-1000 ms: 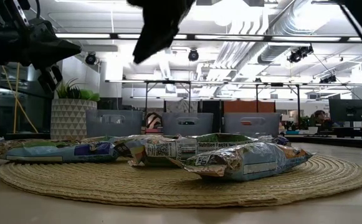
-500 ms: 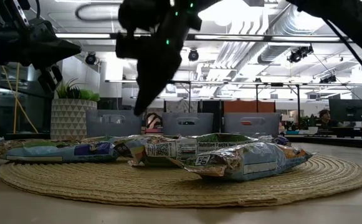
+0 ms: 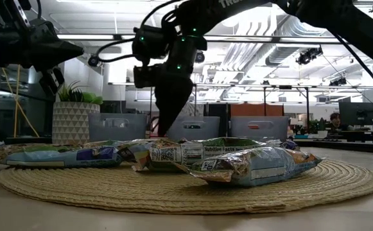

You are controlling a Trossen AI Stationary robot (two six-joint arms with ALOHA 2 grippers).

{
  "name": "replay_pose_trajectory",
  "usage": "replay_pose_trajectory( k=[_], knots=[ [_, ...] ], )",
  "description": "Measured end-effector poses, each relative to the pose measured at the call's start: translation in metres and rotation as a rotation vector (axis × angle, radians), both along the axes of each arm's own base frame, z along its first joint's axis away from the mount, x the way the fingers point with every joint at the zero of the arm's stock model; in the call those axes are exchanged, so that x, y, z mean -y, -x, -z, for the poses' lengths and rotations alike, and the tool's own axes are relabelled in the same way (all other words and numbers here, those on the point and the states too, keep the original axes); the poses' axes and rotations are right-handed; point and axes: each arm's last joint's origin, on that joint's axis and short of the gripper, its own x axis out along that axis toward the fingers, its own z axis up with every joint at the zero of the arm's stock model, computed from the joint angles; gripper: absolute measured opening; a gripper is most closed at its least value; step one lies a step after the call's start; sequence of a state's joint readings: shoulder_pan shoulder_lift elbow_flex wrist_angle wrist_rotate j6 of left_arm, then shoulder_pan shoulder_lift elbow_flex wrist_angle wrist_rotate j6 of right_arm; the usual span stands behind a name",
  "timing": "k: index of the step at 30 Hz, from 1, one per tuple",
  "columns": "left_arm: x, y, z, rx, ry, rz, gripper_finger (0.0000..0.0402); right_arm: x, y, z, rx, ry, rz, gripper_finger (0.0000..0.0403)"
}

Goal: Pick and place Granola Bars by type
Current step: Put the orange granola bar into the right black bin

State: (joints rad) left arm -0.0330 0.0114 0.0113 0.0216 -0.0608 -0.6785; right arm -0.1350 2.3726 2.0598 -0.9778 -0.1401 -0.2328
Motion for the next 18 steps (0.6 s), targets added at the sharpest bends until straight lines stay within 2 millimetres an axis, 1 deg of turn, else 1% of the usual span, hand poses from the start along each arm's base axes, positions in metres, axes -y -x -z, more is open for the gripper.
replay_pose_trajectory(
  k=[3, 8, 18],
  knots=[
    [0.000, 0.000, 0.000, 0.000, 0.000, 0.000, 0.0001, -0.002, 0.002, 0.001, -0.020, -0.013, -0.020, 0.0185],
    [0.000, 0.000, 0.000, 0.000, 0.000, 0.000, 0.0001, -0.008, 0.004, 0.010, -0.039, -0.018, -0.049, 0.0185],
    [0.000, 0.000, 0.000, 0.000, 0.000, 0.000, 0.0001, -0.017, 0.003, 0.029, -0.008, 0.006, -0.035, 0.0185]
  ],
)
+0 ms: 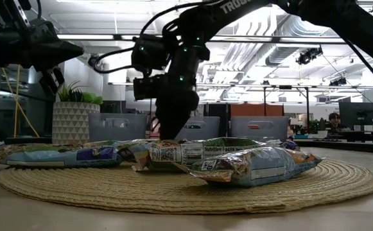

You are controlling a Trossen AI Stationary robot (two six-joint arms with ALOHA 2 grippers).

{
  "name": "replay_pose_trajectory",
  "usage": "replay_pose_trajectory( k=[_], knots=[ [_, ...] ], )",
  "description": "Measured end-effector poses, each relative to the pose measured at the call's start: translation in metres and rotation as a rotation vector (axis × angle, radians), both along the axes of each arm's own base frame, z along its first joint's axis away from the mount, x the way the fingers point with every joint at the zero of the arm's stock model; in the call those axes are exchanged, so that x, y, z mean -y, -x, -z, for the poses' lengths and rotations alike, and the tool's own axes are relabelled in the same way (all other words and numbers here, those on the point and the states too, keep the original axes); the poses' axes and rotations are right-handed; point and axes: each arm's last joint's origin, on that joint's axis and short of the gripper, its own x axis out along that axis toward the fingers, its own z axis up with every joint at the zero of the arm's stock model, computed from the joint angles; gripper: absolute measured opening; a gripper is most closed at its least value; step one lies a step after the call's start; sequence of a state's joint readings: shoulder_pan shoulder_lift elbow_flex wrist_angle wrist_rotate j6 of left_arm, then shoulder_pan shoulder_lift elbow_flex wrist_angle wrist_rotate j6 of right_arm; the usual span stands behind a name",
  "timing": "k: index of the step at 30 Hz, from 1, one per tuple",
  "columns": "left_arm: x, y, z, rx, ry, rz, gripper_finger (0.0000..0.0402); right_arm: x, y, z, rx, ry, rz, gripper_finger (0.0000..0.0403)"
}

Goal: Pick and place Granola Bars by type
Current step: Put the orange granola bar into the right black bin

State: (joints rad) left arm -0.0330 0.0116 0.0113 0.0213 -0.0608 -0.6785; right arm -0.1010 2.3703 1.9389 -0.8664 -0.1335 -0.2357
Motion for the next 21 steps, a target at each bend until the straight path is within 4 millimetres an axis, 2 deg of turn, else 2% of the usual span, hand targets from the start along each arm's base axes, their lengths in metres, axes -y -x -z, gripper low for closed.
replay_pose_trajectory(
  k=[10, 21],
  knots=[
    [0.0000, 0.0000, 0.0000, 0.000, 0.000, 0.000, 0.0001, -0.0085, 0.0001, 0.0016, -0.010, 0.068, -0.001, 0.0181],
    [0.0000, 0.0000, 0.0000, 0.001, 0.000, 0.000, 0.0001, -0.0088, 0.0002, 0.0017, -0.014, 0.069, 0.025, 0.0115]
  ],
)
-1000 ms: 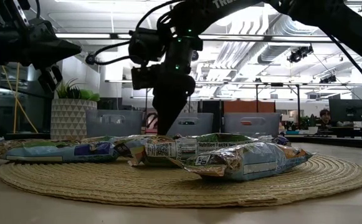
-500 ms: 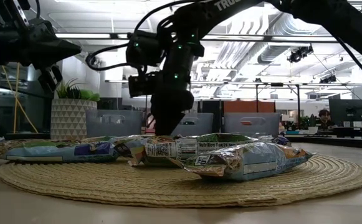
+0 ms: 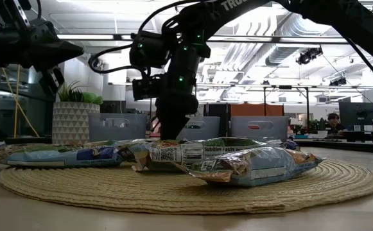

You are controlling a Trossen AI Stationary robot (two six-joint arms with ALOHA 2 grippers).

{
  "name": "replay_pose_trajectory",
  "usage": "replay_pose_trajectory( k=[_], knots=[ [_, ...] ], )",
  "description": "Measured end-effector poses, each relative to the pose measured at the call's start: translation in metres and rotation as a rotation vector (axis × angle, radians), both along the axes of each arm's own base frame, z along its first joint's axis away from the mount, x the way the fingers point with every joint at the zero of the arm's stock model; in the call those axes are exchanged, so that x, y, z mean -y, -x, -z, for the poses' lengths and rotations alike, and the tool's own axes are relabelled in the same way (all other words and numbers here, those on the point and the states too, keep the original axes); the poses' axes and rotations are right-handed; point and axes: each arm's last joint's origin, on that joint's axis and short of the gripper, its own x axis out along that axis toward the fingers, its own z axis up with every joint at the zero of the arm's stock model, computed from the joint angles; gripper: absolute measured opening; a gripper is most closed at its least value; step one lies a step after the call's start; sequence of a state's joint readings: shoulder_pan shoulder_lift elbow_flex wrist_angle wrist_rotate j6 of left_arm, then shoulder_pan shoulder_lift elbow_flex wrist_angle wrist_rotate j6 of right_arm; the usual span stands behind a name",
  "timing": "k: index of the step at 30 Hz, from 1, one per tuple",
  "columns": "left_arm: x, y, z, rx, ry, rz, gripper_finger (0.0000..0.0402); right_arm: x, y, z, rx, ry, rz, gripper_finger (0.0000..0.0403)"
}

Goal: Pick and place Granola Bars by type
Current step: Put the orange granola bar into the right black bin

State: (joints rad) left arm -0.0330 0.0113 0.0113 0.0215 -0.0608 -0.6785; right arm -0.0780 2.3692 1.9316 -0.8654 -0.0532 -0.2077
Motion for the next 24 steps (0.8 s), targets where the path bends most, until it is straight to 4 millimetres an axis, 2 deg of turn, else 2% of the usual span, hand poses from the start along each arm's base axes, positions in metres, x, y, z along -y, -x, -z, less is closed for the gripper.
replay_pose_trajectory(
  k=[5, 16, 24],
  knots=[
    [0.000, 0.000, 0.000, 0.000, 0.000, 0.000, 0.0001, 0.000, 0.001, -0.002, -0.002, -0.007, 0.023, 0.0101],
    [0.000, 0.000, 0.000, 0.000, 0.000, 0.000, 0.0001, -0.001, 0.004, -0.023, 0.041, -0.018, 0.068, 0.0098],
    [0.000, 0.000, 0.000, 0.000, 0.000, 0.000, 0.0001, -0.004, 0.009, -0.053, 0.100, -0.038, 0.116, 0.0097]
  ],
)
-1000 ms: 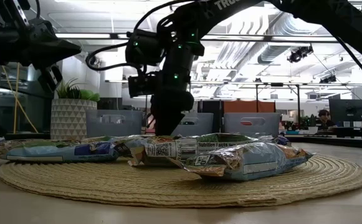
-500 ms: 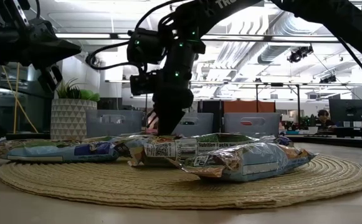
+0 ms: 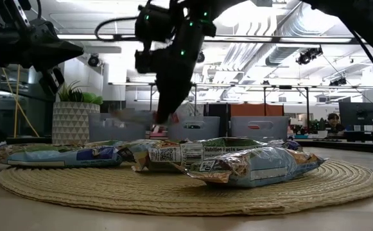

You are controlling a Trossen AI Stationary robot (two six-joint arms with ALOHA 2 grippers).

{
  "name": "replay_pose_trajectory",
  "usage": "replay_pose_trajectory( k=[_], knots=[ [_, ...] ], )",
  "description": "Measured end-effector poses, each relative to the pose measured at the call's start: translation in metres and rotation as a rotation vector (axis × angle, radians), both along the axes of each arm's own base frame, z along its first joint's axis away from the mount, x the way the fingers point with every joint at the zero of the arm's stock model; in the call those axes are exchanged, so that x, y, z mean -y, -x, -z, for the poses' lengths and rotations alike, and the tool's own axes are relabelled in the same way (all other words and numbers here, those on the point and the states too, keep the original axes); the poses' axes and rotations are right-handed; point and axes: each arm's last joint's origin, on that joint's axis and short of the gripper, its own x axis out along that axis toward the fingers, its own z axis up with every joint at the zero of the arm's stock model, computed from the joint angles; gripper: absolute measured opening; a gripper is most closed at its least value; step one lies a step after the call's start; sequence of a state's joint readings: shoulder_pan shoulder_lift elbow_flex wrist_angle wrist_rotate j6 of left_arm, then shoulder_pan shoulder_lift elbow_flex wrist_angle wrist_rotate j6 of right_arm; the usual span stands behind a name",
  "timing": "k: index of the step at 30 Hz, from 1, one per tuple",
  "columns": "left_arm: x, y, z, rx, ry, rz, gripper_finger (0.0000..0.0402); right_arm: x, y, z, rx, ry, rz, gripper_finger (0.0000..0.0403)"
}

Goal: Pick and place Granola Bars by type
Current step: Put the orange granola bar into the right black bin

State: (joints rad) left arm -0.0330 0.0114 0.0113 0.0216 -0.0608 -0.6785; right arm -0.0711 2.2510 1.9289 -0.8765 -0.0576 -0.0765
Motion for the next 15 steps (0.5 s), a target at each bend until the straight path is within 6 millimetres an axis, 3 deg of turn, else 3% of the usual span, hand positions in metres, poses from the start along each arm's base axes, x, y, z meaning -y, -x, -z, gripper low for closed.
replay_pose_trajectory(
  k=[8, 15],
  knots=[
    [0.000, 0.000, 0.000, 0.000, 0.000, 0.000, 0.0001, -0.002, 0.017, -0.040, 0.019, -0.005, 0.049, 0.0097],
    [0.000, 0.000, 0.000, 0.000, 0.000, 0.000, 0.0001, 0.002, 0.046, -0.081, -0.002, 0.118, 0.105, 0.0098]
  ],
)
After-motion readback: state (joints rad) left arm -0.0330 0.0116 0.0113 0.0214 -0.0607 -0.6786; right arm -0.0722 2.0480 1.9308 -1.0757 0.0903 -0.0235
